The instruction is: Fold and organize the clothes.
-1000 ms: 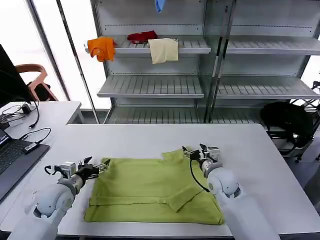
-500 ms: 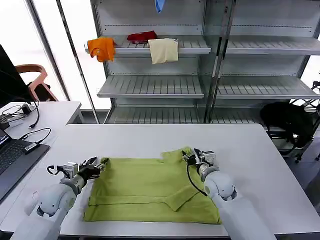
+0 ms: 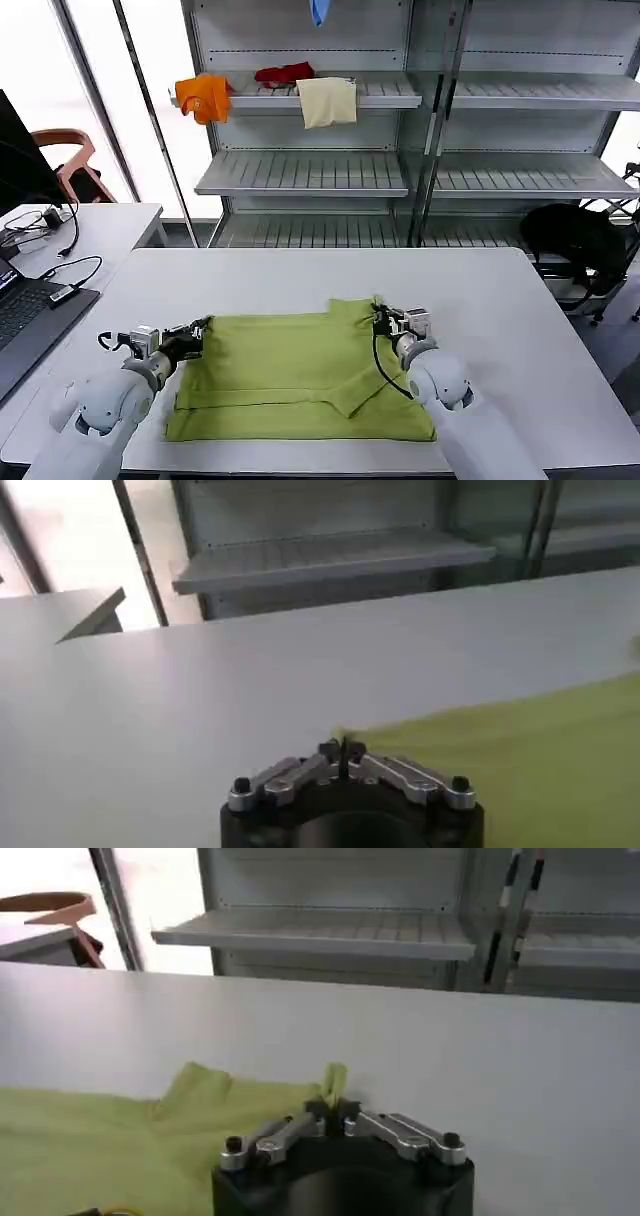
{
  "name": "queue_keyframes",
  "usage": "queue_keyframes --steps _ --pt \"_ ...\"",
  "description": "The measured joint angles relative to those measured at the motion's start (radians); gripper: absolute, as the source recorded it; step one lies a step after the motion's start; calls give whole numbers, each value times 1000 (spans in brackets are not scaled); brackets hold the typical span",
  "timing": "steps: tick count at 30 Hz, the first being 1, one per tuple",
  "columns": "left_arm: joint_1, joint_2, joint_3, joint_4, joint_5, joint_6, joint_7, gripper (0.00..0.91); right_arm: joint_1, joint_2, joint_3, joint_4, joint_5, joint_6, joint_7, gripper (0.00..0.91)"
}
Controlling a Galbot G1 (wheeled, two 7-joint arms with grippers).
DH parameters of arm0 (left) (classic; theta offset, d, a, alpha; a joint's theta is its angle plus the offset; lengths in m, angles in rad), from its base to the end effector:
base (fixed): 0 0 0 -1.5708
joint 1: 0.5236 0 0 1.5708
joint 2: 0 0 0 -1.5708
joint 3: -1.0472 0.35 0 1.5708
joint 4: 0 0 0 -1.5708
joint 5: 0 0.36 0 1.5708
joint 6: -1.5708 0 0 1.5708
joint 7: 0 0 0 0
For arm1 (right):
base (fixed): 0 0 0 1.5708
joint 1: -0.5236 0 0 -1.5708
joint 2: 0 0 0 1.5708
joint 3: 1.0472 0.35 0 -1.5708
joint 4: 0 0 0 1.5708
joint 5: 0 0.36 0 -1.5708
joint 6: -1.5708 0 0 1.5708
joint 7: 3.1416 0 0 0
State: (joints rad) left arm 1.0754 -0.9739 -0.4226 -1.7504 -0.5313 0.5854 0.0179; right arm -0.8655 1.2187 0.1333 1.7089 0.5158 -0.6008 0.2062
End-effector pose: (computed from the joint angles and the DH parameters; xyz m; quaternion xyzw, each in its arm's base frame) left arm 0.3450 0.1310 -0.2662 -0.0878 -0.9619 -0.0496 0.2542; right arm 0.3837 0.0237 -0.2638 0.1253 -0.9669 0.0144 0.2219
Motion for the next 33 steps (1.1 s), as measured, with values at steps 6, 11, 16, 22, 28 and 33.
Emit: queue_keyframes --steps 6,11,16,22,28,33 --pt "13 11 -23 -33 -23 -1 -6 0 -16 -19 9 59 51 0 24 0" --pt "34 17 -51 -86 -52 -2 -4 0 -56 -46 29 136 95 0 44 0" --pt "77 10 -83 -152 -68 -3 11 0 -127 -76 55 229 127 2 55 0" --pt "154 3 -133 -237 -73 -4 40 0 -232 -108 94 342 138 4 60 0" --pt "260 2 -214 -316 -89 -6 73 0 -345 -127 135 444 130 6 54 0" --pt "353 -2 -294 -373 -102 -8 101 0 -425 -136 164 506 116 8 46 0"
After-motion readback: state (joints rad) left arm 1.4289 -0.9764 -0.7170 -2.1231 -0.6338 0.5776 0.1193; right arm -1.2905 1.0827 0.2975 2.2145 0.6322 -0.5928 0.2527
